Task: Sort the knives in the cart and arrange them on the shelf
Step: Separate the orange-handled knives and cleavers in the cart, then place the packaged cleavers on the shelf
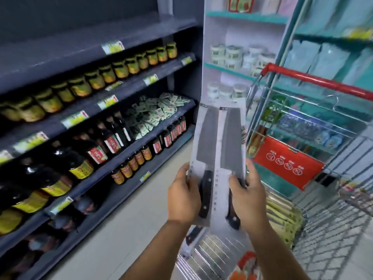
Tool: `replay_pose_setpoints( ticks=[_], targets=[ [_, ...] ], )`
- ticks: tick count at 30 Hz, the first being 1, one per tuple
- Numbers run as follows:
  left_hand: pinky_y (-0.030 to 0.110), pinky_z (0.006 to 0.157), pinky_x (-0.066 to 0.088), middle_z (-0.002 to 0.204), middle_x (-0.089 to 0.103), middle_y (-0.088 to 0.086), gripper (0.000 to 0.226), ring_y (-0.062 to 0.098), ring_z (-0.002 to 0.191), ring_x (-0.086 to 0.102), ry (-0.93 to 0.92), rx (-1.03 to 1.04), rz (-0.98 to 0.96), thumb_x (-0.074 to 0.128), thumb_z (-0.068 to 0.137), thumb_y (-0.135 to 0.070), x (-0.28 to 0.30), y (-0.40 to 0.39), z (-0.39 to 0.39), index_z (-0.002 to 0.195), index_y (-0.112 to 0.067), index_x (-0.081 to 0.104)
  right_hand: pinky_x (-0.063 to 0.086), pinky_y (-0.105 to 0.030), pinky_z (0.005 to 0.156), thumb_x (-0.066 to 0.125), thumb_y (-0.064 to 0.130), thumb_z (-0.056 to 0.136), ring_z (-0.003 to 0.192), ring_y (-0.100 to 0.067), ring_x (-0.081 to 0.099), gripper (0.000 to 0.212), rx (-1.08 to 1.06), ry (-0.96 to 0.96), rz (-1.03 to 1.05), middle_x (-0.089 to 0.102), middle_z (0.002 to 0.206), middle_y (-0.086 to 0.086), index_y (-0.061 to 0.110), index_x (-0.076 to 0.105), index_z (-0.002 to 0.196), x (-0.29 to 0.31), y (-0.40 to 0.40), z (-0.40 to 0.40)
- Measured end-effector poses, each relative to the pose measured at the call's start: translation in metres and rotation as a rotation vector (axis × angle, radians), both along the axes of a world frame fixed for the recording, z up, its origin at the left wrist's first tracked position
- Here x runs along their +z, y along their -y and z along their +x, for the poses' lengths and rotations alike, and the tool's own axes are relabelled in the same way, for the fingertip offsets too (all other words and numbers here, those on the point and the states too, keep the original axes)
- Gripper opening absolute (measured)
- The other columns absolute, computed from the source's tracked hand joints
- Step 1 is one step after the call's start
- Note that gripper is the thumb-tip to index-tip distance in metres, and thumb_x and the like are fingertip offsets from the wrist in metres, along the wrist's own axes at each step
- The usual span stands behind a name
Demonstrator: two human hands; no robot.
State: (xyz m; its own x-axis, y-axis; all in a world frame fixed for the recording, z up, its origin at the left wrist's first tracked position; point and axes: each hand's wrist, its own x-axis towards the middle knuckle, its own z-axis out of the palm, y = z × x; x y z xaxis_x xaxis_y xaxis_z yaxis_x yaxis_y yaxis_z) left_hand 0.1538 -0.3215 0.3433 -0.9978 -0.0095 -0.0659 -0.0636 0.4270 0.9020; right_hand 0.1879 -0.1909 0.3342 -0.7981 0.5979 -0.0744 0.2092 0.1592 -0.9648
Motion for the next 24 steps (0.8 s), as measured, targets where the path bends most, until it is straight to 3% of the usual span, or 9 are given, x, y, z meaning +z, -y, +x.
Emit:
replay_pose_setpoints(
  ticks=[3,6,10,12,16,20,24],
  targets=[
    [0.011,0.073,0.035,0.104,0.061,-0.011,0.043,0.008,0.093,0.057,-0.095,0.085,0.061,0.047,0.095,-0.005,0.028,0.034,-0.01,0.135,-0.021,0.05,0.049,-0.03,0.065,0.06,0.022,0.09,0.074,-0.013,0.063,0.058,0.09,-0.042,-0.012,0.068,0.093,0.01,0.04,0.037,0.141,0.027,0.031,-0.025],
    [-0.002,0.08,0.035,0.121,0.062,-0.015,0.046,-0.009,0.098,0.055,-0.163,0.171,0.106,0.047,0.093,-0.002,0.045,0.078,-0.019,0.133,-0.023,0.053,0.053,-0.037,0.07,0.061,0.019,0.089,0.072,-0.016,0.063,0.062,0.188,-0.08,-0.026,0.067,0.083,0.015,0.036,0.037,0.144,0.049,0.071,-0.046],
    [0.016,0.098,0.041,0.125,0.06,-0.019,0.046,-0.007,0.113,0.054,-0.184,0.313,0.156,0.048,0.094,-0.007,0.063,0.157,-0.022,0.134,-0.029,0.052,0.049,-0.028,0.069,0.06,0.018,0.09,0.073,-0.005,0.063,0.059,0.336,-0.149,-0.022,0.066,0.085,0.022,0.037,0.038,0.141,0.073,0.146,-0.068],
    [0.011,0.096,0.041,0.124,0.059,-0.023,0.046,-0.013,0.109,0.053,-0.212,0.392,0.147,0.048,0.093,-0.007,0.072,0.203,-0.019,0.133,-0.031,0.052,0.05,-0.026,0.07,0.06,0.017,0.09,0.078,0.0,0.064,0.058,0.425,-0.168,-0.042,0.067,0.095,0.021,0.04,0.038,0.139,0.086,0.192,-0.074],
    [0.03,0.096,0.048,0.118,0.065,-0.018,0.048,0.004,0.109,0.06,-0.263,0.533,0.105,0.047,0.091,-0.007,0.092,0.31,-0.001,0.131,-0.033,0.053,0.051,-0.029,0.074,0.061,0.015,0.087,0.086,-0.009,0.066,0.059,0.578,-0.172,-0.052,0.068,0.105,0.012,0.038,0.04,0.137,0.105,0.297,-0.077],
    [0.03,0.095,0.048,0.117,0.066,-0.014,0.044,0.006,0.107,0.061,-0.287,0.685,0.074,0.05,0.093,-0.007,0.109,0.419,0.027,0.132,-0.028,0.054,0.052,-0.032,0.068,0.06,0.016,0.086,0.077,-0.015,0.065,0.06,0.719,-0.176,-0.057,0.068,0.101,0.011,0.039,0.037,0.136,0.12,0.409,-0.07],
    [0.025,0.094,0.044,0.118,0.062,-0.014,0.043,0.008,0.11,0.058,-0.302,0.819,0.043,0.051,0.094,-0.009,0.127,0.512,0.059,0.133,-0.027,0.052,0.055,-0.039,0.076,0.059,0.018,0.085,0.082,-0.012,0.066,0.065,0.845,-0.198,-0.076,0.066,0.109,0.012,0.045,0.032,0.138,0.135,0.51,-0.056]
  ],
)
